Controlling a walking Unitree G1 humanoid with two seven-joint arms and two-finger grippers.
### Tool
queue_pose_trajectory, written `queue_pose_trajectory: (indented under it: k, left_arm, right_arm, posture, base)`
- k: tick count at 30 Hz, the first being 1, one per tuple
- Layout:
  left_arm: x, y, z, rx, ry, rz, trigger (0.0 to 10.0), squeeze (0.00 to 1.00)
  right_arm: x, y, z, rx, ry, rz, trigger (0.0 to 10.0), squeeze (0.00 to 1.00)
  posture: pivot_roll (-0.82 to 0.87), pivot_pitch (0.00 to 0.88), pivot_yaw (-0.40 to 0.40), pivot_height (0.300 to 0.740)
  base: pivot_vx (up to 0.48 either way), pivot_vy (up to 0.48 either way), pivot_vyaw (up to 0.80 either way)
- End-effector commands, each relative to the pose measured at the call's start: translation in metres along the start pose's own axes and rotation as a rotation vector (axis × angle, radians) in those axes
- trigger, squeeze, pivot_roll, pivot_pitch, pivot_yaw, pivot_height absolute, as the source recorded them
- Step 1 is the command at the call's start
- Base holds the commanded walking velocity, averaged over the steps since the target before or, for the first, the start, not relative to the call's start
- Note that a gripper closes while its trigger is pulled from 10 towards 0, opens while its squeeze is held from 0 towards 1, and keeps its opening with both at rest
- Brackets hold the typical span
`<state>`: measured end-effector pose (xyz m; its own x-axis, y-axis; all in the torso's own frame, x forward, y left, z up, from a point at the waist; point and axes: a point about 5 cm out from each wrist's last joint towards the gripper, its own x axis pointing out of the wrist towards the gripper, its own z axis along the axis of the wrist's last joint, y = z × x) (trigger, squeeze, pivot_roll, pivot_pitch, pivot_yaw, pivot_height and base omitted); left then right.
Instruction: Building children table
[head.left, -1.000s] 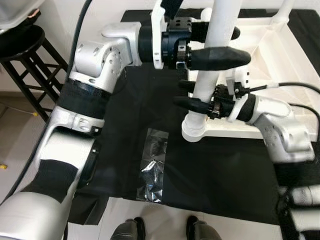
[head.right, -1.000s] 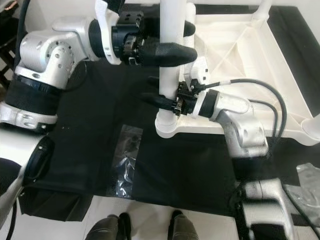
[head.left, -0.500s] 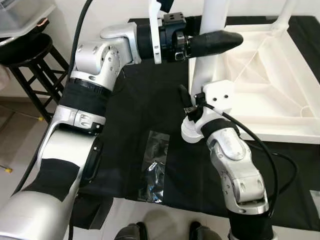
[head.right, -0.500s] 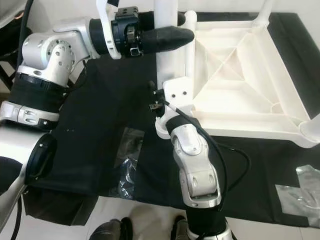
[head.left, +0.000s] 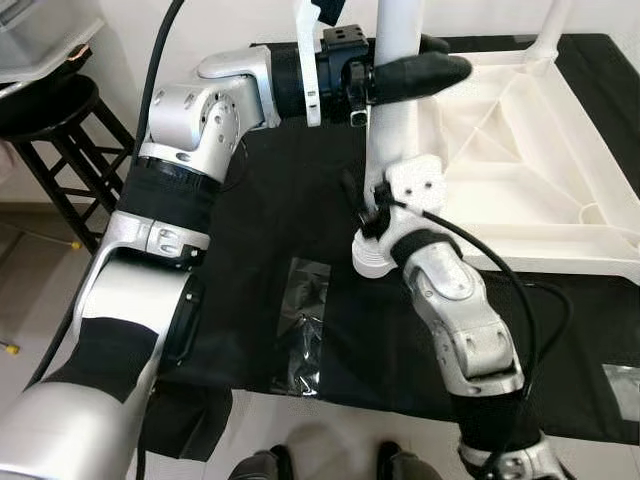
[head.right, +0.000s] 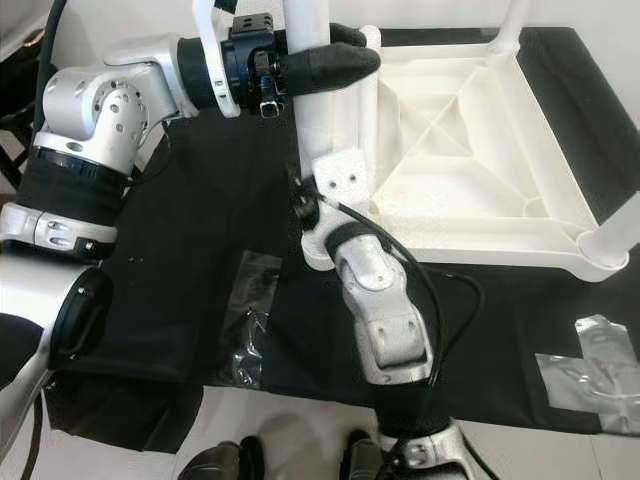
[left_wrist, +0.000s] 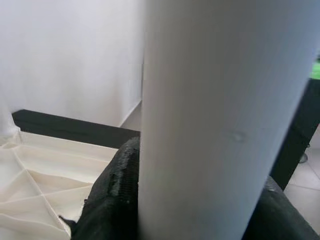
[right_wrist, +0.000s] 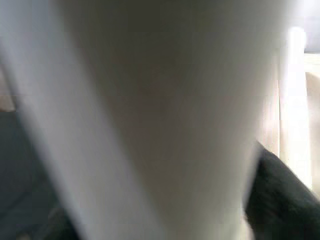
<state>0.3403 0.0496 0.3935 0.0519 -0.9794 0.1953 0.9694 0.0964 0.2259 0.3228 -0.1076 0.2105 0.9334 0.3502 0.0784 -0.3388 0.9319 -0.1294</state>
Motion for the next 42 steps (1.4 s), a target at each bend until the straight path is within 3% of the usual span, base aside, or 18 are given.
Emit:
queue_pose_trajectory:
  k: [1,2,3,5,6,7,11,13,15,18,19,21,32,33,41,42]
  left_arm:
    - [0.005,-0.006,-0.003,-0.02,0.01,-0.066,0.0,0.0]
    - [0.005,-0.006,-0.003,-0.02,0.01,-0.066,0.0,0.0]
    - [0.005,-0.006,-0.003,-0.021,0.012,-0.073,0.0,0.0]
    - [0.005,-0.006,-0.003,-0.021,0.012,-0.073,0.0,0.0]
    - [0.005,-0.007,-0.003,-0.022,0.015,-0.076,0.0,0.0]
    - [0.004,-0.007,-0.003,-0.024,0.018,-0.078,0.0,0.0]
    - [0.003,-0.008,-0.004,-0.028,0.025,-0.086,0.0,0.0]
    - [0.003,-0.008,-0.004,-0.028,0.025,-0.086,0.0,0.0]
    - [0.003,-0.01,-0.006,-0.031,0.035,-0.102,0.0,0.0]
    - [0.004,-0.01,-0.006,-0.033,0.038,-0.111,0.0,0.0]
    - [0.005,-0.011,-0.006,-0.032,0.04,-0.118,0.0,0.0]
    - [0.006,-0.012,-0.005,-0.029,0.042,-0.124,0.0,0.0]
    - [0.006,-0.017,-0.007,0.0,0.056,-0.157,0.0,0.0]
    - [0.008,-0.016,-0.007,0.002,0.048,-0.148,10.0,1.0]
    - [0.002,-0.01,-0.002,-0.004,0.028,-0.07,10.0,1.0]
    - [-0.01,-0.006,0.001,-0.014,0.017,-0.035,10.0,0.0]
  right_arm:
    - [0.005,0.002,0.02,0.038,-0.088,0.132,10.0,1.0]
    - [0.005,0.002,0.02,0.038,-0.088,0.132,10.0,1.0]
    - [0.005,-0.008,0.045,0.021,-0.174,0.335,10.0,1.0]
    - [0.005,-0.008,0.045,0.021,-0.174,0.335,10.0,1.0]
    - [0.001,-0.02,0.064,-0.027,-0.216,0.487,10.0,0.23]
    - [-0.003,-0.031,0.077,-0.085,-0.232,0.6,10.0,0.0]
    - [-0.008,-0.045,0.08,-0.116,-0.201,0.746,10.0,0.0]
    - [-0.008,-0.045,0.08,-0.116,-0.201,0.746,10.0,0.0]
    - [-0.005,-0.053,0.077,-0.08,-0.17,0.851,10.0,0.0]
    - [-0.001,-0.056,0.076,-0.067,-0.157,0.874,9.9,0.0]
    - [0.003,-0.059,0.074,-0.053,-0.147,0.909,0.6,0.0]
    - [0.008,-0.062,0.071,-0.042,-0.134,0.956,0.0,0.0]
    - [0.011,-0.062,0.063,-0.051,-0.118,1.022,0.0,0.0]
    - [0.012,-0.064,0.061,-0.049,-0.128,0.995,0.0,0.0]
    - [0.01,-0.066,0.054,-0.039,-0.153,0.899,0.0,0.0]
    - [0.007,-0.066,0.047,-0.034,-0.146,0.841,0.0,0.0]
  posture:
    - [0.04,0.216,0.089,0.74]
    - [0.04,0.216,0.089,0.74]
    - [0.05,0.217,0.087,0.74]
    - [0.05,0.217,0.087,0.74]
    - [0.05,0.217,0.087,0.74]
    - [0.06,0.218,0.088,0.74]
    - [0.06,0.219,0.09,0.74]
    - [0.06,0.219,0.09,0.74]
    - [0.07,0.223,0.1,0.74]
    - [0.07,0.222,0.099,0.74]
    - [0.07,0.222,0.098,0.74]
    - [0.08,0.222,0.099,0.74]
    - [0.08,0.219,0.1,0.74]
    - [0.08,0.217,0.103,0.74]
    - [0.07,0.217,0.103,0.74]
    - [0.06,0.217,0.097,0.74]
  base:
    - [0.0,0.0,0.0]
    - [0.0,0.0,0.0]
    - [0.0,0.0,0.0]
    - [0.0,0.0,0.0]
    - [0.0,0.0,0.0]
    - [0.0,0.0,0.0]
    - [0.0,0.0,0.0]
    - [0.0,0.0,0.0]
    - [0.0,0.0,0.0]
    - [0.0,0.0,0.0]
    - [0.0,0.0,0.0]
    - [0.0,0.0,0.0]
    - [0.0,0.0,0.0]
    - [0.0,0.0,0.0]
    - [0.0,0.0,0.0]
    - [0.0,0.0,0.0]
